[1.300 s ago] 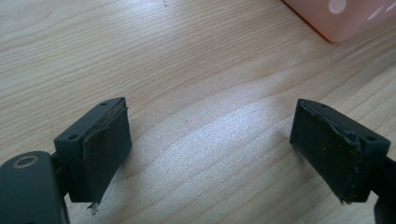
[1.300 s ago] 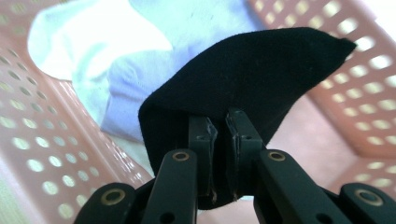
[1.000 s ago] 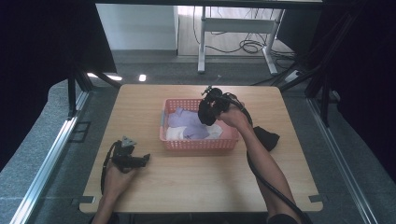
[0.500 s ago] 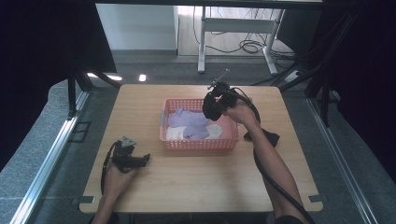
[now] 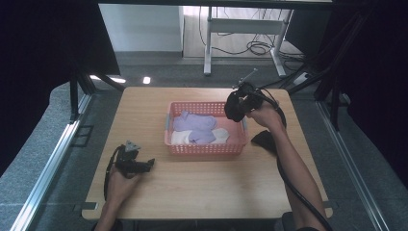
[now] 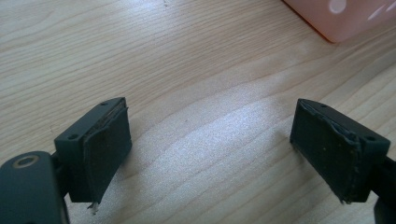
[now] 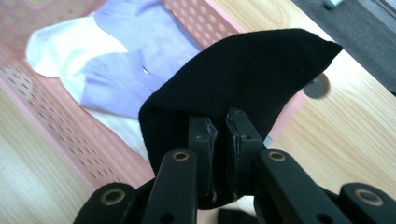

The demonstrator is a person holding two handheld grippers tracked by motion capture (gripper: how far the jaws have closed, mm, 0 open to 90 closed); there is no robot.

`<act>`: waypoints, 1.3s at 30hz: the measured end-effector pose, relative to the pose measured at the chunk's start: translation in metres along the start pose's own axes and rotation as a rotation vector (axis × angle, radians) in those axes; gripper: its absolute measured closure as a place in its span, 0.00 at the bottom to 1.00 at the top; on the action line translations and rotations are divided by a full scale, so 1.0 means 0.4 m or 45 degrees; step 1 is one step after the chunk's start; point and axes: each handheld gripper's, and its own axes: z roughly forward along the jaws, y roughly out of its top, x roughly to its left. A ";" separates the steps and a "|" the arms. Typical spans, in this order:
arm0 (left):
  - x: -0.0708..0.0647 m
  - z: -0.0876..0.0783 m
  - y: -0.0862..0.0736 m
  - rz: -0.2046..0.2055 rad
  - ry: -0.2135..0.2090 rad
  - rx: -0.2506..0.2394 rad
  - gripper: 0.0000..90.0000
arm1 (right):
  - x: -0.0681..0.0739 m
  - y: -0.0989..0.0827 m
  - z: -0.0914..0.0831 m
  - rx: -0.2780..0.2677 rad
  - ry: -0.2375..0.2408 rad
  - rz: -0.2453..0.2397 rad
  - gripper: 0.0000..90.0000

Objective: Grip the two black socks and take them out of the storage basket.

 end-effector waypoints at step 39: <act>0.000 -0.001 0.000 -0.001 0.000 0.007 0.13 | -0.167 -0.306 -0.073 0.112 -0.169 0.256 0.91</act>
